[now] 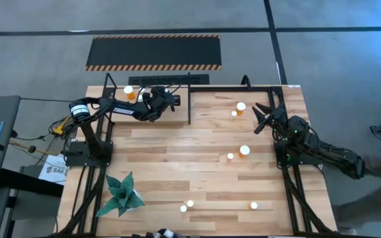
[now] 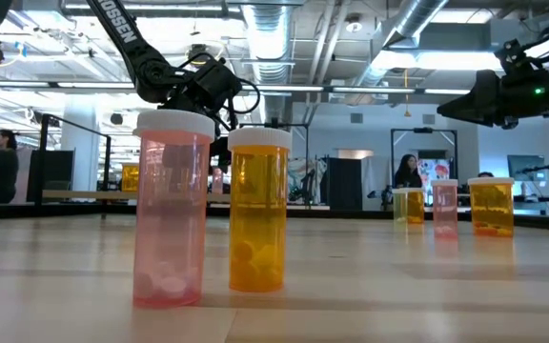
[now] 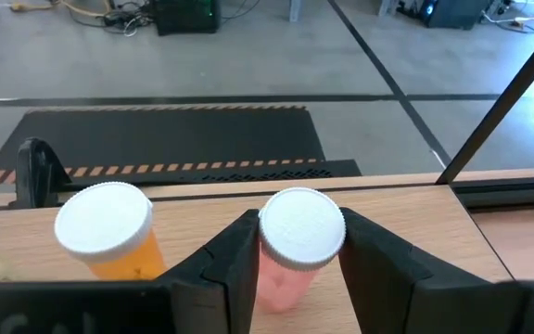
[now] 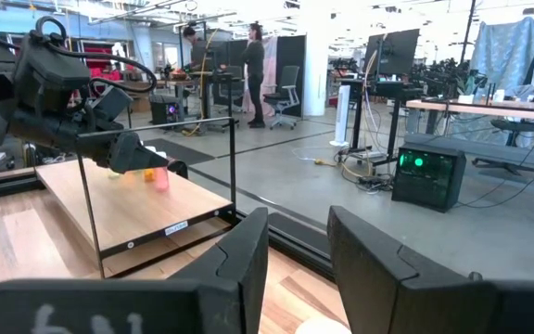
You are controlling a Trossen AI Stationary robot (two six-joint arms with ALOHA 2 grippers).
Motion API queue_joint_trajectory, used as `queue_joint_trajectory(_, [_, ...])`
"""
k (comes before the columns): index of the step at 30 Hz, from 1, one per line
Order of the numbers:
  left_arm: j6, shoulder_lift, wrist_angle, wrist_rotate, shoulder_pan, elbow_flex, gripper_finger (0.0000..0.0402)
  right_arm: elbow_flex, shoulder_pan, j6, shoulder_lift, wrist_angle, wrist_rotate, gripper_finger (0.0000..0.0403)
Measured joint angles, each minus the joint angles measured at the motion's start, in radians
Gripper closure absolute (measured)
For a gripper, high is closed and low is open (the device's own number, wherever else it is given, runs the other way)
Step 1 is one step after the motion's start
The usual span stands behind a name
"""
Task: Pick and place medicine bottles onto shelf by color
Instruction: Put the top left pink pill bottle on the shelf
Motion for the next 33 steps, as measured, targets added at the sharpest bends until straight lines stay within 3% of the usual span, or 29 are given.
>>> queue_joint_trajectory(33, [-0.059,0.012,0.019,-0.072,-0.018,0.000,0.0273,0.000,0.000,0.000,0.000,0.000,0.000,0.0266])
